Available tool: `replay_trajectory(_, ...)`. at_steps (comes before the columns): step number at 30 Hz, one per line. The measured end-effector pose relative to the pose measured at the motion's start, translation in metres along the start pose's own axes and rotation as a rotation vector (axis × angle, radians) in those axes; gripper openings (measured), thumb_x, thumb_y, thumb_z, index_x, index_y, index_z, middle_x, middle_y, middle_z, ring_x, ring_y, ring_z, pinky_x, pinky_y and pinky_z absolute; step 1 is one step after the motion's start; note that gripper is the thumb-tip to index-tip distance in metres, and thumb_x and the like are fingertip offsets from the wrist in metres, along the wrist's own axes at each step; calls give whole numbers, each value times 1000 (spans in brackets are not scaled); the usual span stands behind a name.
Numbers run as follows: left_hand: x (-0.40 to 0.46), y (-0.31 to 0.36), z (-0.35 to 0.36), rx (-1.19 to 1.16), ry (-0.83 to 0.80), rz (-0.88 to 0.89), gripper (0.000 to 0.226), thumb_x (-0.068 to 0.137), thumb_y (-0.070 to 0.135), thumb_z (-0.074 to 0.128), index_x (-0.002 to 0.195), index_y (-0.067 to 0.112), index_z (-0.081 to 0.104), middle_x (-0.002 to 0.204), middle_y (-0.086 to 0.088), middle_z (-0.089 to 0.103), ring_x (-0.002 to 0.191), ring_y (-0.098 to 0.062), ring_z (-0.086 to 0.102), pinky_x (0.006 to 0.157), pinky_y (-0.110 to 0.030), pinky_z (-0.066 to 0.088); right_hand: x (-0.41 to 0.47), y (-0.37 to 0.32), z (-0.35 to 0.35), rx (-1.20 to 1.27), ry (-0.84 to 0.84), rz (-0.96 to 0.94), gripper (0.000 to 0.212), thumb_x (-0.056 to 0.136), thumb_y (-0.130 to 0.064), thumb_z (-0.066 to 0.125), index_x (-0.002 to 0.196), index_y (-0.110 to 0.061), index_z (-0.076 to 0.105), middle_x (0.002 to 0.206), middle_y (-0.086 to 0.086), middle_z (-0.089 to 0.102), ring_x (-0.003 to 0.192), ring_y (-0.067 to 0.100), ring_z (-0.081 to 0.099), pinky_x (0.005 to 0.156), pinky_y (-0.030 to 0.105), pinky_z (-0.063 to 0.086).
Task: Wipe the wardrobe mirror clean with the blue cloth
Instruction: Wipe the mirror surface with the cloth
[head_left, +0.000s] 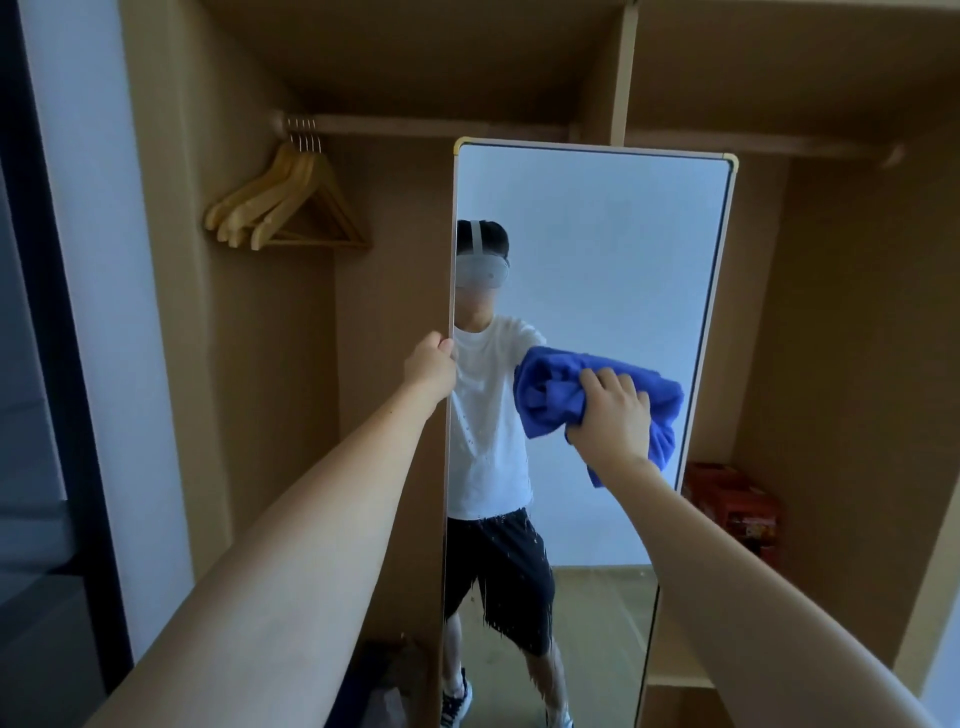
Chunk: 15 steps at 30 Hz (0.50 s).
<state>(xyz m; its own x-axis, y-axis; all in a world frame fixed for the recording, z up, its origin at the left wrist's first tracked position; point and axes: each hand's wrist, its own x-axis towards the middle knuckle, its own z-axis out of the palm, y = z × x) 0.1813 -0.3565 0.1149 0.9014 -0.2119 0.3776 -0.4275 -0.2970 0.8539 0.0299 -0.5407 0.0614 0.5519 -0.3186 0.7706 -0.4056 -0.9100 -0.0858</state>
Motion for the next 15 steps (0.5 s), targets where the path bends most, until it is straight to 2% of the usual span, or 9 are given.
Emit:
replay_trajectory(5, 0, 3, 0, -3, 13, -19, 27, 105, 25, 31, 85, 16, 46, 113, -15, 62, 84, -24, 52, 68, -33, 40, -10, 9, -2, 60, -98, -9, 41, 73, -17, 61, 114, -19, 60, 107, 2, 63, 99, 27, 53, 77, 37, 37)
replay_trajectory(7, -1, 7, 2, 13, 22, -34, 23, 106, 24, 31, 93, 17, 48, 120, -14, 59, 95, -27, 55, 74, -32, 40, -3, 9, -14, 47, -17, -3, 46, 71, -16, 62, 117, -17, 61, 103, 4, 62, 98, 29, 53, 78, 39, 37)
replay_trajectory(9, -4, 13, 2, 23, 22, -56, 22, 108, 23, 30, 110, 19, 51, 127, -12, 53, 103, -29, 54, 79, -31, 39, 9, 8, -30, 76, 110, 42, 58, 66, -15, 68, 123, -13, 59, 102, 7, 60, 96, 33, 52, 77, 43, 39)
replay_trajectory(11, -6, 15, 2, 48, 21, -67, 32, 108, 24, 29, 128, 12, 52, 131, -13, 52, 107, -31, 55, 78, -31, 44, 28, 7, -49, 100, 249, 76, 54, 61, -11, 68, 115, -10, 59, 100, 10, 58, 92, 34, 50, 75, 43, 37)
replay_trajectory(13, -3, 12, 3, 54, 17, -56, 35, 107, 25, 30, 132, 11, 50, 130, -13, 54, 111, -31, 57, 87, -37, 51, 49, 9, -66, 103, 366, 101, 43, 60, -8, 61, 102, -8, 59, 97, 10, 57, 89, 34, 49, 76, 43, 36)
replay_trajectory(15, -2, 9, 4, 60, 24, -38, 34, 107, 27, 30, 127, 11, 53, 123, -13, 57, 108, -32, 59, 93, -42, 52, 68, 16, -75, 107, 361, 118, 41, 63, -7, 60, 104, -9, 57, 102, 10, 56, 93, 33, 49, 81, 42, 38)
